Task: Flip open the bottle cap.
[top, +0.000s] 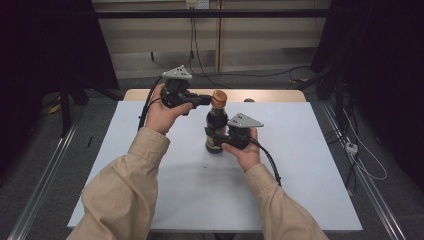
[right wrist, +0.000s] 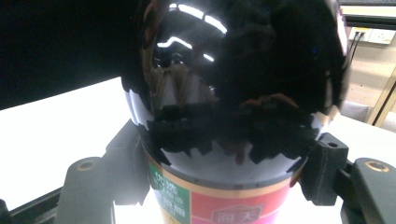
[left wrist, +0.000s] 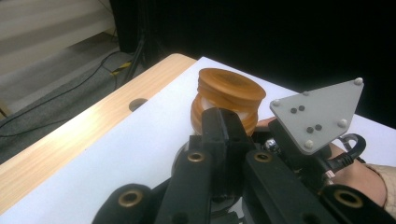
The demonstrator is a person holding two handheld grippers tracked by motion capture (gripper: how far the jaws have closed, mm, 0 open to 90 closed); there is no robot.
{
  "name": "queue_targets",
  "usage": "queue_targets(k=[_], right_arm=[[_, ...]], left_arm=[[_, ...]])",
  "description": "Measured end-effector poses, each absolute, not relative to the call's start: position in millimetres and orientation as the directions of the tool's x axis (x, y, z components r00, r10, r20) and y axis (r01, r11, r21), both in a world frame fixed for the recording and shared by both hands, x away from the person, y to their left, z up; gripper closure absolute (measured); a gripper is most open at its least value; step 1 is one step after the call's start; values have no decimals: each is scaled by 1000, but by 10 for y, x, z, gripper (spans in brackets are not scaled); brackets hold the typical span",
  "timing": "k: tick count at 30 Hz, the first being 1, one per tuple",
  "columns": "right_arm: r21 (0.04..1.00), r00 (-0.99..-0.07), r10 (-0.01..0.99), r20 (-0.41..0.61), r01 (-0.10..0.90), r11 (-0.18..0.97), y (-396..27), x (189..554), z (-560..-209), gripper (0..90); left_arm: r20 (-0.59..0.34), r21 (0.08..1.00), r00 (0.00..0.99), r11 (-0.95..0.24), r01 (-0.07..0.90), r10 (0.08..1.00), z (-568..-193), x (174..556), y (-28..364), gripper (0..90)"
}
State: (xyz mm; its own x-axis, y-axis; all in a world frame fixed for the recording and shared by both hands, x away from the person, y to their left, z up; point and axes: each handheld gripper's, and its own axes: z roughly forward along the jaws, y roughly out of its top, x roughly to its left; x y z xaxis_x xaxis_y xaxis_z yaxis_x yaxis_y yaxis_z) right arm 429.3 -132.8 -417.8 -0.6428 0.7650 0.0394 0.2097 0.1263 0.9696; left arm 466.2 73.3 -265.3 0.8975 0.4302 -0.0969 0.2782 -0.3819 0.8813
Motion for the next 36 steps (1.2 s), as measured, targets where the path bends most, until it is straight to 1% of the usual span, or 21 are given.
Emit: queue_targets(k=[10, 36], right_arm=[[969, -644, 764, 37, 210, 129, -1327, 4293, -4178, 302], [970, -646, 762, 31, 203, 132, -1312, 4293, -4185, 301]], left_arm=[[-99, 888, 894, -366, 278, 438, -2647, 4661, 717, 900], [-85, 890, 900, -373, 262, 428, -2559, 4668, 673, 900]])
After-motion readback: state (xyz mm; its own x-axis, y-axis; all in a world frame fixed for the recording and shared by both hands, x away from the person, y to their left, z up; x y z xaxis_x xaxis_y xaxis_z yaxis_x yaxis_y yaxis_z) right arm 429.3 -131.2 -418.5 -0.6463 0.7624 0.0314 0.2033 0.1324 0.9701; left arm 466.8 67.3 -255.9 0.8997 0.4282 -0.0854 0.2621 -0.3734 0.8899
